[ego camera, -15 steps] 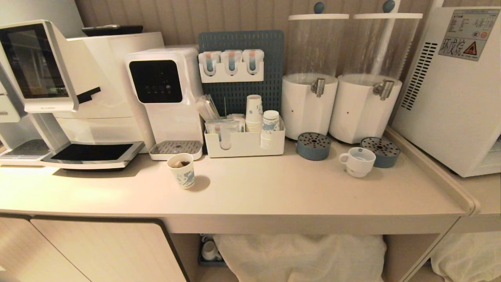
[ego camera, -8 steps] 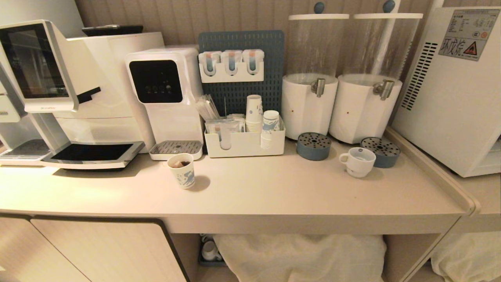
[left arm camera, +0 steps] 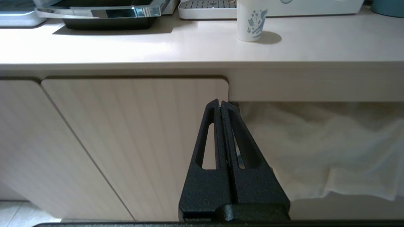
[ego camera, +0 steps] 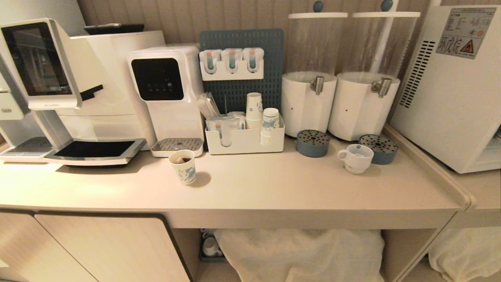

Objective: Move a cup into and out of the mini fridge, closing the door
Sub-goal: Close the freezer door

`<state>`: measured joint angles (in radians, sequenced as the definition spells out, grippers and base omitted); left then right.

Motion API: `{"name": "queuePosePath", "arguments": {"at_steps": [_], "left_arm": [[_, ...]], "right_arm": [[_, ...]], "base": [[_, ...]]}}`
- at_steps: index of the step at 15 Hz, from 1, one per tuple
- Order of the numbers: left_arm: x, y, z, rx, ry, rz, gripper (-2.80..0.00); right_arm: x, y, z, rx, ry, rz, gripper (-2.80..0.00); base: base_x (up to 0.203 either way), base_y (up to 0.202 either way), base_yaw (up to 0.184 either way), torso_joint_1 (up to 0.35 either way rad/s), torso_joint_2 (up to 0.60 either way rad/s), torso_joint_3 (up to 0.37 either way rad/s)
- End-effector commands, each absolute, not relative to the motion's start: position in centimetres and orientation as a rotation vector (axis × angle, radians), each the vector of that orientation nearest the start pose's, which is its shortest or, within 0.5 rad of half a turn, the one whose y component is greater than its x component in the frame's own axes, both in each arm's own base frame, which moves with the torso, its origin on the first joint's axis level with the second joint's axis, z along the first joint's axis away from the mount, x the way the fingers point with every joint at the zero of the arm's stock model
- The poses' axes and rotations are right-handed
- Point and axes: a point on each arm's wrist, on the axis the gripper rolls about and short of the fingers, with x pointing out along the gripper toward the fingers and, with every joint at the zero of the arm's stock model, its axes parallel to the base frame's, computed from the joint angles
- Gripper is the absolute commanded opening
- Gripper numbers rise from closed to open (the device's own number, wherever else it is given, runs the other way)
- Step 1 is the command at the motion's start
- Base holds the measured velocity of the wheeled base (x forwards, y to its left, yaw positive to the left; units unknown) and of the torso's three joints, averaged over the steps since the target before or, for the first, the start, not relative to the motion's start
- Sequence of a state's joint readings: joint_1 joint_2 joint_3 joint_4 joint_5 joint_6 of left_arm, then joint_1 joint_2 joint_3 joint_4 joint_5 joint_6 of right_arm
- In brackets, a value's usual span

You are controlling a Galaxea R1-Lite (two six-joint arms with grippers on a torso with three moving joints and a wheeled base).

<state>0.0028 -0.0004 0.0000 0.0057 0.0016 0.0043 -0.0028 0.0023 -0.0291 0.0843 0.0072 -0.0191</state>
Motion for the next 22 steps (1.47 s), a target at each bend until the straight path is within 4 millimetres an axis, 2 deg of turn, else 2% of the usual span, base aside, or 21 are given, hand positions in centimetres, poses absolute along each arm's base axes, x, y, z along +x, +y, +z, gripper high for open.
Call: {"name": "queuePosePath", "arguments": {"at_steps": [1, 7, 18, 22], "left_arm": [[-2.28, 0.00, 7.48, 0.005, 0.006, 0.005, -2.80], [-2.28, 0.00, 7.49, 0.004, 0.006, 0.004, -2.80], [-2.28, 0.00, 7.49, 0.005, 0.006, 0.005, -2.80], [-2.28, 0.00, 7.49, 0.005, 0.006, 0.005, -2.80]], "right_arm": [[-2.50, 0.02, 7.50, -0.020, 0.058, 0.007, -2.80], [-2.50, 0.02, 7.50, -0.020, 0.058, 0.006, -2.80], [-2.50, 0.02, 7.48, -0.020, 0.060, 0.005, -2.80], [-2.50, 0.02, 7.48, -0.020, 0.060, 0.006, -2.80]], "base": [[-0.187, 0.000, -0.002, -0.001, 0.00, 0.002], [-0.165, 0.000, 0.001, 0.002, 0.00, 0.004], [0.000, 0.000, 0.000, 0.000, 0.00, 0.000], [0.001, -0.155, 0.005, 0.003, 0.00, 0.003]]}}
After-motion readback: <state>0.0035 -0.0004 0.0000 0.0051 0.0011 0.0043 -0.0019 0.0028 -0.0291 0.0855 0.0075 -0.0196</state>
